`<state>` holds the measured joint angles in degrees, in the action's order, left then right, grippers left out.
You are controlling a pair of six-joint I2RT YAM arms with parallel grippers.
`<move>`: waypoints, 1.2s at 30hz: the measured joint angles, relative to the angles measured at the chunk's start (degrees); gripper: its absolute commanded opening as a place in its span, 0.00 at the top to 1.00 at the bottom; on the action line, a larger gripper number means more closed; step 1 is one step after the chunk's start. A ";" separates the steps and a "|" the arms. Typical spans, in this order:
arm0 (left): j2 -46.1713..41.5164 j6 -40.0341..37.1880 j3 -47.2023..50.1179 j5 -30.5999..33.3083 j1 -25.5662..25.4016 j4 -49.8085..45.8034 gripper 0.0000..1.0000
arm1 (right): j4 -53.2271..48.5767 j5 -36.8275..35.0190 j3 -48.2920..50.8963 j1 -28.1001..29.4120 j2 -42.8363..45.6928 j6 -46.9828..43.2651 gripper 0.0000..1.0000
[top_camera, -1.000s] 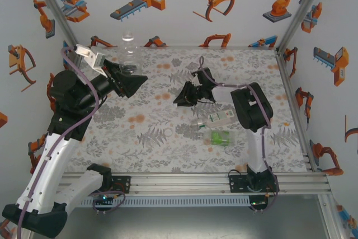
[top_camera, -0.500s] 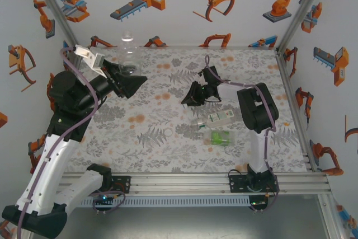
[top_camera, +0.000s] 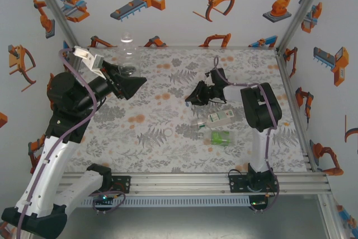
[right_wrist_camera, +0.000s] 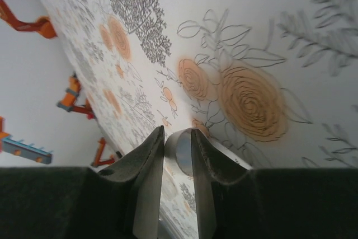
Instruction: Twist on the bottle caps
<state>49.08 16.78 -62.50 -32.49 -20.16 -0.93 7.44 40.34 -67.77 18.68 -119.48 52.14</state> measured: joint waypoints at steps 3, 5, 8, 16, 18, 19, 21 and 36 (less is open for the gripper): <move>0.00 0.00 0.00 0.07 0.00 0.00 1.00 | 5.20 1.53 2.64 -2.08 -0.61 3.17 0.72; 0.00 0.00 0.00 0.13 0.00 0.00 1.00 | 8.13 3.58 4.00 -3.48 -1.27 5.38 0.72; 0.02 0.00 0.00 0.13 0.00 0.00 1.00 | 10.51 4.44 5.16 -5.22 -1.40 6.91 0.72; 0.13 0.02 0.00 0.15 0.00 0.00 1.00 | 0.15 1.29 2.01 -7.67 0.57 0.68 0.66; 0.13 0.02 0.00 0.15 0.00 0.00 1.00 | -7.69 -3.32 -1.77 -7.10 1.33 -4.09 0.65; 0.13 0.02 0.00 0.15 0.00 0.00 1.00 | -11.85 -5.90 -4.04 -6.56 1.51 -6.60 0.64; 0.13 0.02 0.00 0.17 0.00 0.00 1.00 | -18.62 -10.56 -7.87 -5.14 1.64 -10.93 0.62; -0.17 0.02 0.04 0.42 0.00 0.00 1.00 | -44.06 -31.50 -24.50 10.05 0.33 -26.36 0.49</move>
<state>48.90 16.80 -62.46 -32.08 -20.16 -0.93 -36.62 8.84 -92.27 28.73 -119.15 25.78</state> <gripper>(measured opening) 0.591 0.515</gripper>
